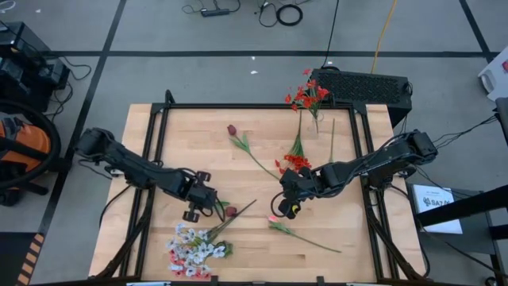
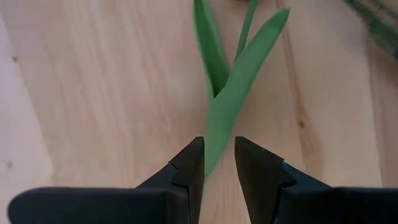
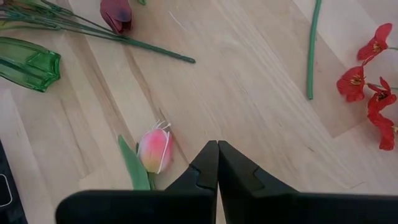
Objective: Sort flowers into vase by color
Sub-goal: Put the bottom red flower into the transparent vase
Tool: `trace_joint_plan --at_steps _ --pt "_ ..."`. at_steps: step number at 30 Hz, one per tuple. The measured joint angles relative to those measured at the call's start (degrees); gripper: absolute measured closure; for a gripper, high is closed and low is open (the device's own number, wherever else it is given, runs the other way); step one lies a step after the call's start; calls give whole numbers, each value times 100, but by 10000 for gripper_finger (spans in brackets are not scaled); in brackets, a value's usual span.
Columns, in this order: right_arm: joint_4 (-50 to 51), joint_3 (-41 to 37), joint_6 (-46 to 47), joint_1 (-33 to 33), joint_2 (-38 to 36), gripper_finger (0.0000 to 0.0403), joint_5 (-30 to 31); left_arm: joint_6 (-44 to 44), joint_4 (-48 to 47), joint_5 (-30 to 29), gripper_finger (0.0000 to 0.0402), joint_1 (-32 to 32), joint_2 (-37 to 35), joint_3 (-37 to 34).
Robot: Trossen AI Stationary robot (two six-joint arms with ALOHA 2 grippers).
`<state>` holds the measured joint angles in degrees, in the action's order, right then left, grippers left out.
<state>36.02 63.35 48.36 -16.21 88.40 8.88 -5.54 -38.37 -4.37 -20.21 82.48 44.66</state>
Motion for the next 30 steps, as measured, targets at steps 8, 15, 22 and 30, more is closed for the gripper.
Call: trace_joint_plan --at_steps 8,15,22,30 --pt "-17 -4 0 0 0 403 0 2 192 19 304 14 414 0" --pt "-19 -4 0 0 0 403 0 -10 219 104 304 114 909 28" --pt "-116 -4 0 0 0 403 2 -158 190 173 344 172 908 20" --pt "-155 -4 0 0 0 403 4 -230 105 121 390 329 302 -14"
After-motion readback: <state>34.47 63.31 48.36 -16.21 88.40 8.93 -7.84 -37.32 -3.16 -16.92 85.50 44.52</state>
